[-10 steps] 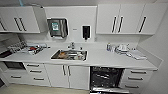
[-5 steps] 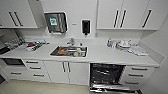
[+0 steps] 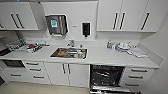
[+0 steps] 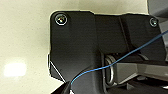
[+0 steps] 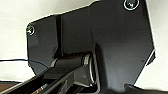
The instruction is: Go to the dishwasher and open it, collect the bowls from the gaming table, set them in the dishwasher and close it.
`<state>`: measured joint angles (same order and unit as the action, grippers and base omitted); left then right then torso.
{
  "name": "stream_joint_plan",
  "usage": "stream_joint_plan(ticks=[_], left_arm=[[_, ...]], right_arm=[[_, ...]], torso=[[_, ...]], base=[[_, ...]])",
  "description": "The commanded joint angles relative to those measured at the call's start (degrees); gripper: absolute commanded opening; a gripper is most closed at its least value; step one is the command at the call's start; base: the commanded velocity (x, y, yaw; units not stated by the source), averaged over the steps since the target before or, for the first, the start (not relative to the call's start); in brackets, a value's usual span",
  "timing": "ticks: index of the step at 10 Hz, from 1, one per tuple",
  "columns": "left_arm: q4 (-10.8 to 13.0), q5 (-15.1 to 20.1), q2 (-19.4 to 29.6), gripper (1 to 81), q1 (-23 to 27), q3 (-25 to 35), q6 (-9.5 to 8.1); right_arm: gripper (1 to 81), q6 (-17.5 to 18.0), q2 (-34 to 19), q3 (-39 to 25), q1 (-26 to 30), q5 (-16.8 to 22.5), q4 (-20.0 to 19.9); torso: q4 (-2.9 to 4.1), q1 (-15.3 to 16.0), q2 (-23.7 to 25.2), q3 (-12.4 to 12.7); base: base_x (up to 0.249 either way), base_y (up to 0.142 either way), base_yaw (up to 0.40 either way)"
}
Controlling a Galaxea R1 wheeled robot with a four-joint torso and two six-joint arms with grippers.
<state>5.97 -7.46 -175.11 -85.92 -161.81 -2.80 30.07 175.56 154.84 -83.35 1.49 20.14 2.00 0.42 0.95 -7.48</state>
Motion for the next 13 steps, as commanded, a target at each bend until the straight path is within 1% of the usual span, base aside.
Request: stream_joint_plan(ticks=[1,2,3,5,11,12,13], left_arm=[[-0.3,3.2,-0.1,81.1,1.5,-0.3,0.34],[-0.3,3.2,-0.1,81.1,1.5,-0.3,0.35],[-0.3,3.2,-0.1,81.1,1.5,-0.3,0.34],[-0.4,3.2,-0.1,81.1,1.5,-0.3,0.26],[-0.5,3.2,0.3,81.1,1.5,-0.4,0.17],[-0.6,4.5,0.4,81.1,1.5,-0.3,0.08],[-0.6,4.7,0.4,81.1,1.6,-0.3,0.08]], right_arm=[[81.1,0.0,0.3,-0.5,2.3,3.1,0.5],[81.1,0.0,0.3,-0.4,2.3,3.2,0.5],[81.1,0.1,0.3,-0.3,2.3,3.1,0.5],[81.1,0.1,0.3,-0.3,2.4,3.2,0.5],[81.1,-0.1,0.4,-0.6,1.5,3.2,0.5],[81.1,-0.1,0.4,-0.8,1.3,3.2,0.6],[81.1,-0.3,0.3,-0.6,1.2,3.3,1.0]], torso=[[0.0,0.0,0.0,4.4],[0.0,0.0,0.0,1.2],[0.0,0.0,0.0,2.6],[0.0,-0.1,0.0,3.5],[0.0,-0.2,0.0,3.3],[0.0,-0.2,0.0,3.4],[0.0,-0.2,0.0,3.3]], base=[[0.0,0.0,0.0],[0.0,0.0,0.0],[0.0,0.0,0.0],[0.0,0.0,0.0],[0.0,0.0,0.0],[0.0,0.0,0.0],[0.0,0.0,0.0]])
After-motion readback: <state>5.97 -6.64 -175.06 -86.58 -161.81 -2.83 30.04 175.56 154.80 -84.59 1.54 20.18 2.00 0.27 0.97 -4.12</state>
